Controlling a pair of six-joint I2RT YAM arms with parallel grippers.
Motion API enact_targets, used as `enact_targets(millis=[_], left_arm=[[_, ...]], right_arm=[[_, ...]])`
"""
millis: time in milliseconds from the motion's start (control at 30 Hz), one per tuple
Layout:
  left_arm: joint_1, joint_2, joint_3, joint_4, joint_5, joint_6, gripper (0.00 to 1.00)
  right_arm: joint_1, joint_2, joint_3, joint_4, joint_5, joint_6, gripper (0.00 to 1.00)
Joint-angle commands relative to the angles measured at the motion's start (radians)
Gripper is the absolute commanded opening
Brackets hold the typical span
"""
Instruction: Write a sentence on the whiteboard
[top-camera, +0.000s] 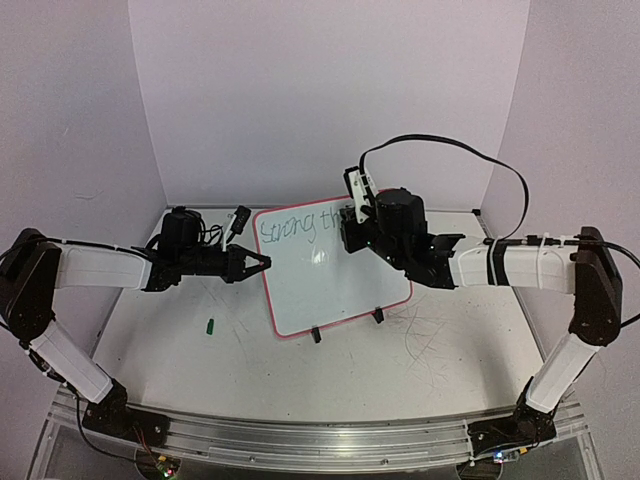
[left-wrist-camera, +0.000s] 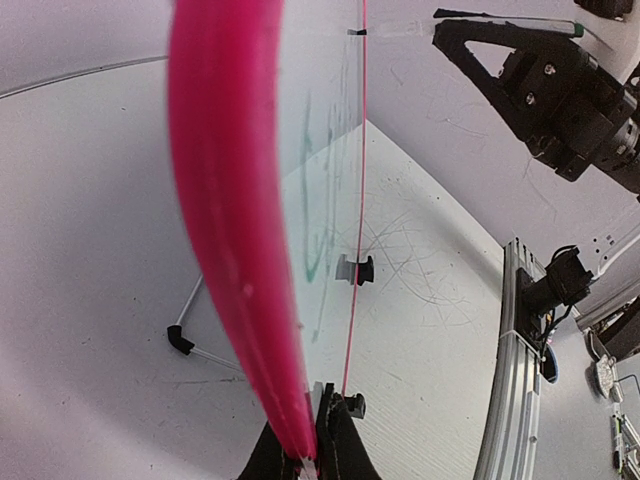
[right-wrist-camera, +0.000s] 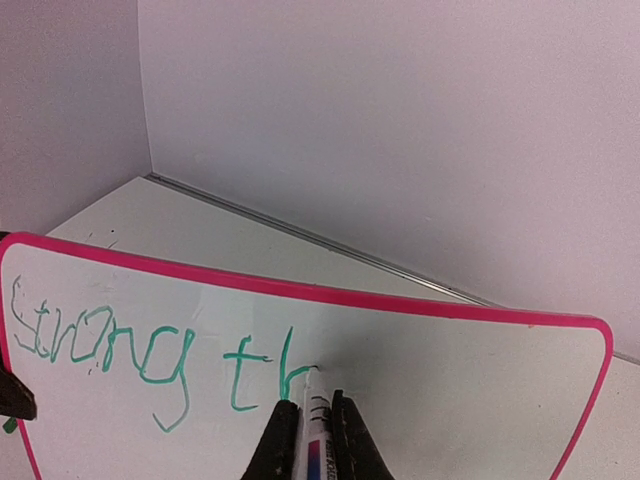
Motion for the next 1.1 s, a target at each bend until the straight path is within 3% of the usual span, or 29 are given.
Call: enact_targets(millis=[0, 700, 1067], left_arm=[[0.008, 0.012, 0.034, -0.033, -0.143, 0.113, 0.0], [0.007, 0.02, 0.04, -0.037, -0.141, 0.112, 0.0], [0.007, 0.018, 0.04, -0.039, -0.142, 0.113, 0.0]], right_arm=[[-0.007, -0.022, -0.012, -0.025, -0.017, 0.007, 0.0], [-0.017, -0.113, -0.044, -0.016, -0.055, 0.021, 0.0], [-0.042, -0.063, 0.004, -0.005, -0.092, 0.012, 0.0]])
